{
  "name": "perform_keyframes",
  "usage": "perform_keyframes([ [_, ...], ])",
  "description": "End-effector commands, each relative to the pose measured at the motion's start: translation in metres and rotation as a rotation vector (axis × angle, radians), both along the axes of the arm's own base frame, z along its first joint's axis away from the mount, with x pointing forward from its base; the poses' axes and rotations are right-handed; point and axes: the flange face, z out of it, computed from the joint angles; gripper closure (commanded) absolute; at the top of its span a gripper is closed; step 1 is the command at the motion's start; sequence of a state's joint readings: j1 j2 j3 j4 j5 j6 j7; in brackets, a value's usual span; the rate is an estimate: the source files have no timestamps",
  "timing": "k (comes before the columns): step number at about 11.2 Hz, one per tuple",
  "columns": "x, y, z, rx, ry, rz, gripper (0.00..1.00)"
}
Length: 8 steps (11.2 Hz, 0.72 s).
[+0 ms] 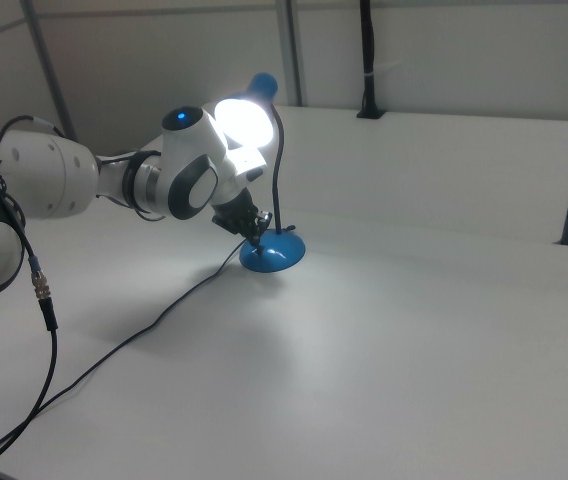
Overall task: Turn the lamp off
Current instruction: 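Press down on the lamp base switch with the gripper fingertips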
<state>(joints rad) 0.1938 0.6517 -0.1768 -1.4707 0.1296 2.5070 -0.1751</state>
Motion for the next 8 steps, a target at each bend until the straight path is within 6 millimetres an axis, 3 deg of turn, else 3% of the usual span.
perform_keyframes([
  [1, -0.003, 0.003, -0.012, -0.032, -0.007, 0.020, 1.00],
  [4, -0.005, 0.004, -0.031, -0.045, -0.027, 0.025, 1.00],
  [8, -0.026, 0.019, -0.069, -0.071, 0.057, 0.062, 1.00],
])
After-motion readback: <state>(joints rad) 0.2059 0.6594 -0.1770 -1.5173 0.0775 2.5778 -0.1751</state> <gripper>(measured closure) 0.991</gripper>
